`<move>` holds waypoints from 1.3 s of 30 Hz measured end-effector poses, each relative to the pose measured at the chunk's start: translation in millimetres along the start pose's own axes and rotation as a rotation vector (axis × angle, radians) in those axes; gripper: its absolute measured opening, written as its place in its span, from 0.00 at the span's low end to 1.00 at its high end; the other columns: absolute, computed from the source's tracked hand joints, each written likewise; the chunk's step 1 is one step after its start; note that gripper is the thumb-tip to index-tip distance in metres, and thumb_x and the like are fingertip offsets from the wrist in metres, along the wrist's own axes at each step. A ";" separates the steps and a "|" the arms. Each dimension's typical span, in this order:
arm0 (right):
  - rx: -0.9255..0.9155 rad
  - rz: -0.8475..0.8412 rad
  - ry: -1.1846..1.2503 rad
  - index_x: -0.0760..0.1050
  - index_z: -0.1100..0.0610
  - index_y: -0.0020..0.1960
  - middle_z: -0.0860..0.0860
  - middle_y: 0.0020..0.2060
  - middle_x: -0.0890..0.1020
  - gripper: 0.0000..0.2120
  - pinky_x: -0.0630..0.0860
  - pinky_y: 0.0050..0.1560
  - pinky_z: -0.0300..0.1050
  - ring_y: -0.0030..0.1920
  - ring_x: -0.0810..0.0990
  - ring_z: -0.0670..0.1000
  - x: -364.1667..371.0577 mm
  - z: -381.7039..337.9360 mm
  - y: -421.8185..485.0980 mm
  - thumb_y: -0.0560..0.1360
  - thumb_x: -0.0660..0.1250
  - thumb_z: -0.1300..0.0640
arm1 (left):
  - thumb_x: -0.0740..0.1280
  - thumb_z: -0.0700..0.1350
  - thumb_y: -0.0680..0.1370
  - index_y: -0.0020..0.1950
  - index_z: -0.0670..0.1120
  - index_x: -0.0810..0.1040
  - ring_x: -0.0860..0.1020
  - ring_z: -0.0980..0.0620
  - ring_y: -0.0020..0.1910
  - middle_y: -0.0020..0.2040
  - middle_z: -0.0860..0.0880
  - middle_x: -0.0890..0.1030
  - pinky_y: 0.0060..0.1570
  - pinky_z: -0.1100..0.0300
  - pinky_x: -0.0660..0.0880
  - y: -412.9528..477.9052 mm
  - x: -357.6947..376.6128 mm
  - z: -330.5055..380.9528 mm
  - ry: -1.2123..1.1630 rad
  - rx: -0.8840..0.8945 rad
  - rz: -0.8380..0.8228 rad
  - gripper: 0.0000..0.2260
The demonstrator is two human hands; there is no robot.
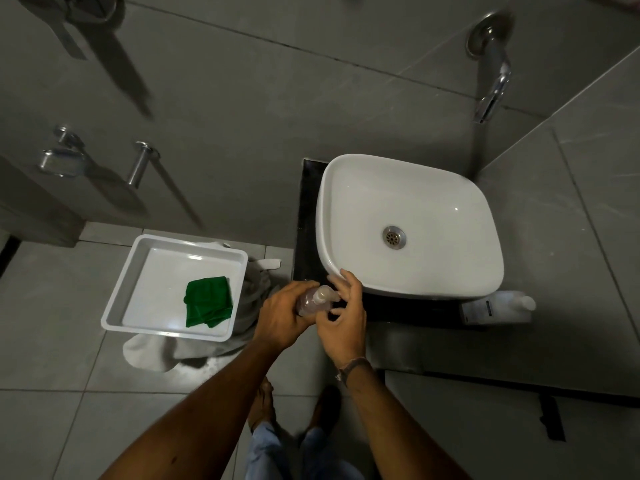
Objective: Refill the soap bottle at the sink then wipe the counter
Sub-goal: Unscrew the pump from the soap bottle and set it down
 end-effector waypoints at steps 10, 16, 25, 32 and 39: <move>0.034 0.110 0.119 0.64 0.45 0.73 0.43 0.60 0.79 0.41 0.83 0.49 0.37 0.59 0.80 0.45 7.8 0.7 -8.2 0.70 0.74 0.72 | 0.75 0.57 0.74 0.70 0.45 0.82 0.83 0.49 0.64 0.65 0.47 0.85 0.65 0.50 0.80 -2.3 2.2 -0.6 -0.020 -0.020 0.015 0.28; 0.062 0.200 0.131 0.66 0.44 0.71 0.48 0.54 0.84 0.35 0.83 0.56 0.48 0.55 0.83 0.45 13.0 1.1 -6.7 0.72 0.75 0.67 | 0.80 0.50 0.75 0.71 0.45 0.81 0.83 0.49 0.63 0.66 0.48 0.85 0.63 0.55 0.79 -1.8 2.2 -0.9 -0.014 -0.021 0.027 0.25; 0.064 0.188 0.111 0.66 0.43 0.69 0.41 0.51 0.82 0.34 0.83 0.58 0.48 0.54 0.82 0.42 13.9 -1.6 -4.0 0.72 0.76 0.65 | 0.70 0.61 0.74 0.71 0.45 0.81 0.83 0.50 0.63 0.66 0.48 0.85 0.65 0.51 0.80 -2.9 0.2 5.6 -0.039 -0.037 0.010 0.30; 0.057 0.218 0.091 0.66 0.44 0.70 0.48 0.55 0.82 0.38 0.82 0.54 0.44 0.56 0.82 0.47 12.5 -1.2 -5.8 0.68 0.80 0.63 | 0.72 0.54 0.74 0.70 0.47 0.81 0.84 0.49 0.63 0.65 0.48 0.85 0.63 0.49 0.81 -2.2 3.3 0.5 -0.004 -0.016 0.014 0.26; 0.048 0.144 0.069 0.64 0.47 0.75 0.48 0.62 0.79 0.41 0.81 0.56 0.40 0.60 0.78 0.45 10.3 2.0 -6.2 0.69 0.79 0.64 | 0.73 0.52 0.76 0.71 0.46 0.81 0.83 0.47 0.65 0.67 0.47 0.85 0.66 0.46 0.81 -1.6 5.1 -1.3 -0.009 -0.008 0.022 0.25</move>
Point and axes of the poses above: each hand's wrist, its own y-axis towards the middle knuckle, its own x-axis out of the palm, z = x × y, the point moved 1 cm from there along y, towards the middle knuckle
